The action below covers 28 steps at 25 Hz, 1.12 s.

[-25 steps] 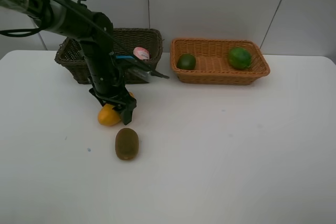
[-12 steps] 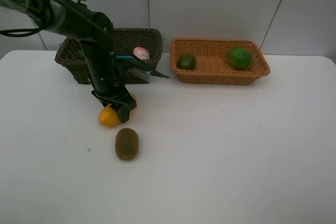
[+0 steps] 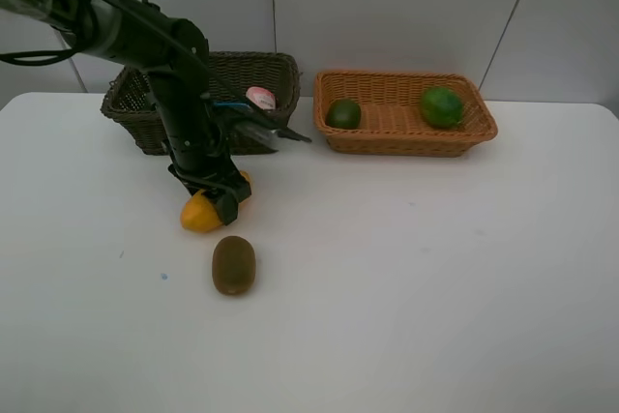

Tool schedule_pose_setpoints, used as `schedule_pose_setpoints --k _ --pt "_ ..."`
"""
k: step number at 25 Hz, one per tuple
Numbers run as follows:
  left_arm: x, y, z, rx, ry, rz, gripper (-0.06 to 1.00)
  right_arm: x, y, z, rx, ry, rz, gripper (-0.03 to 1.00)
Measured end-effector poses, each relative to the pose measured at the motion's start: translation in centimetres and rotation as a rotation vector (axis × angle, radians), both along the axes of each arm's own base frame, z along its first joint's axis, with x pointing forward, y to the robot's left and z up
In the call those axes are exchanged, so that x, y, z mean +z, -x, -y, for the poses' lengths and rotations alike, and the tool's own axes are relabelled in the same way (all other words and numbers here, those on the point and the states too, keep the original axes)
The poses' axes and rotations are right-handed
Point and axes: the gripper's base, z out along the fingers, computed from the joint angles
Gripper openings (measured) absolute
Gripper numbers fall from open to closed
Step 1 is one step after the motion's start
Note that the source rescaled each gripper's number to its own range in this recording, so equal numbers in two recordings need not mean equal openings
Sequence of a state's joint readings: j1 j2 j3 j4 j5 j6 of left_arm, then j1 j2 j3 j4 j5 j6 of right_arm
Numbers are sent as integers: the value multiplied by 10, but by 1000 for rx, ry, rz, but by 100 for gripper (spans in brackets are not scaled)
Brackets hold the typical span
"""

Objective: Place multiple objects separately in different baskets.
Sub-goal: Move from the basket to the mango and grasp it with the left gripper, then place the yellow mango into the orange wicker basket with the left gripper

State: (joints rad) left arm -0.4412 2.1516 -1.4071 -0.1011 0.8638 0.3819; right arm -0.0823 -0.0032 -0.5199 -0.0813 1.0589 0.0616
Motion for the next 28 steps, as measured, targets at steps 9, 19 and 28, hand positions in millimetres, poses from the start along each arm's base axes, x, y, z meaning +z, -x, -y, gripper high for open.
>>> schedule_pose_setpoints --k 9,19,28 --pt "70 -26 13 -23 26 34 51 0 0 0 0 0 0 100" --pt "142 -53 33 -5 202 243 51 0 0 0 0 0 0 100" --pt "151 -68 51 -29 365 445 51 0 0 0 0 0 0 100"
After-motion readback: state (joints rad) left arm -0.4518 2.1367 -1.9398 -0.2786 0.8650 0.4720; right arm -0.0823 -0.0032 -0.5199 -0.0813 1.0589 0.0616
